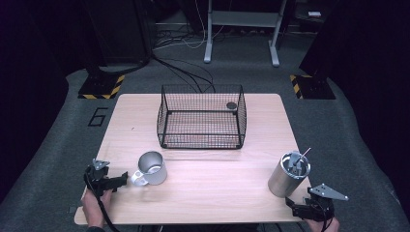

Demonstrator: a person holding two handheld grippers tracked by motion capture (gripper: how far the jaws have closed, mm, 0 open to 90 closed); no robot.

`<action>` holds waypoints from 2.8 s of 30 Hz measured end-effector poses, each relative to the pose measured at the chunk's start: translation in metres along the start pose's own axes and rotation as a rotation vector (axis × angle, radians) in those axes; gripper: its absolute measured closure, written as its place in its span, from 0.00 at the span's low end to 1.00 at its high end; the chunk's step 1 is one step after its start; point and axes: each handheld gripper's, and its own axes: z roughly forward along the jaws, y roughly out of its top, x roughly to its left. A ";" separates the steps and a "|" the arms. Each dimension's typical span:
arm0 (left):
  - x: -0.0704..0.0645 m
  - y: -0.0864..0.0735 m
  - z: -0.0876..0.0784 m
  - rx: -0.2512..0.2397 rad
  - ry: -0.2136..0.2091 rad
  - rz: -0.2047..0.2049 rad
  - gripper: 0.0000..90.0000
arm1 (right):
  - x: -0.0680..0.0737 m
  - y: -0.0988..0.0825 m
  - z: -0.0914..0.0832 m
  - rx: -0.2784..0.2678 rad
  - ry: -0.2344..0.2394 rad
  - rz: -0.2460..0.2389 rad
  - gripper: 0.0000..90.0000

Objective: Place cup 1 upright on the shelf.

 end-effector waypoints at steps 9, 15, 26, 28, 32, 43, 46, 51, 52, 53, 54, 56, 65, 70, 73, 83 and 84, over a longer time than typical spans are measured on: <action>0.000 0.000 0.000 0.001 0.001 -0.001 0.00 | 0.012 0.023 -0.014 -0.032 0.026 -0.031 0.00; 0.000 0.000 0.000 0.001 0.001 -0.001 0.00 | 0.016 0.034 -0.019 -0.046 0.040 -0.032 0.00; 0.000 0.000 0.000 0.000 0.002 -0.003 0.00 | 0.022 0.059 -0.029 -0.079 0.037 -0.035 0.00; 0.000 0.000 0.000 0.000 0.002 -0.003 0.00 | 0.022 0.065 -0.030 -0.085 0.035 -0.028 0.00; 0.000 0.000 0.000 0.000 0.002 -0.003 0.00 | 0.023 0.073 -0.031 -0.104 0.031 -0.026 0.00; 0.000 0.000 0.000 0.000 0.002 -0.003 0.00 | 0.027 0.089 -0.027 -0.127 0.017 -0.032 0.00; 0.000 0.000 0.000 0.000 0.001 -0.003 0.00 | 0.027 0.091 -0.026 -0.127 0.019 -0.028 0.00; 0.000 0.000 0.000 0.000 0.002 -0.003 0.00 | 0.028 0.093 -0.024 -0.124 0.011 -0.033 0.00; 0.000 0.000 0.000 0.000 0.002 -0.003 0.00 | 0.028 0.095 -0.023 -0.122 0.008 -0.037 0.00; 0.000 0.000 0.000 0.000 0.002 -0.003 0.00 | 0.028 0.095 -0.023 -0.122 0.008 -0.037 0.00; 0.000 0.000 0.000 0.000 0.002 -0.003 0.00 | 0.029 0.095 -0.023 -0.121 0.010 -0.036 0.00; 0.000 0.000 0.000 0.000 0.002 -0.003 0.00 | 0.029 0.098 -0.022 -0.118 0.004 -0.037 0.00; 0.000 0.000 0.000 0.000 0.002 -0.003 0.00 | 0.032 0.101 -0.020 -0.112 -0.012 -0.045 0.02; 0.000 0.000 0.000 0.000 0.002 -0.003 0.00 | 0.032 0.101 -0.019 -0.113 -0.012 -0.043 0.02; 0.000 0.000 0.000 0.000 0.001 -0.003 0.00 | 0.032 0.102 -0.017 -0.115 -0.017 -0.029 0.01; 0.000 0.000 0.000 0.000 0.001 -0.003 0.00 | 0.035 0.104 -0.016 -0.118 -0.041 -0.053 0.03; 0.000 0.000 0.000 0.000 0.002 -0.003 0.00 | 0.035 0.104 -0.016 -0.113 -0.041 -0.053 0.03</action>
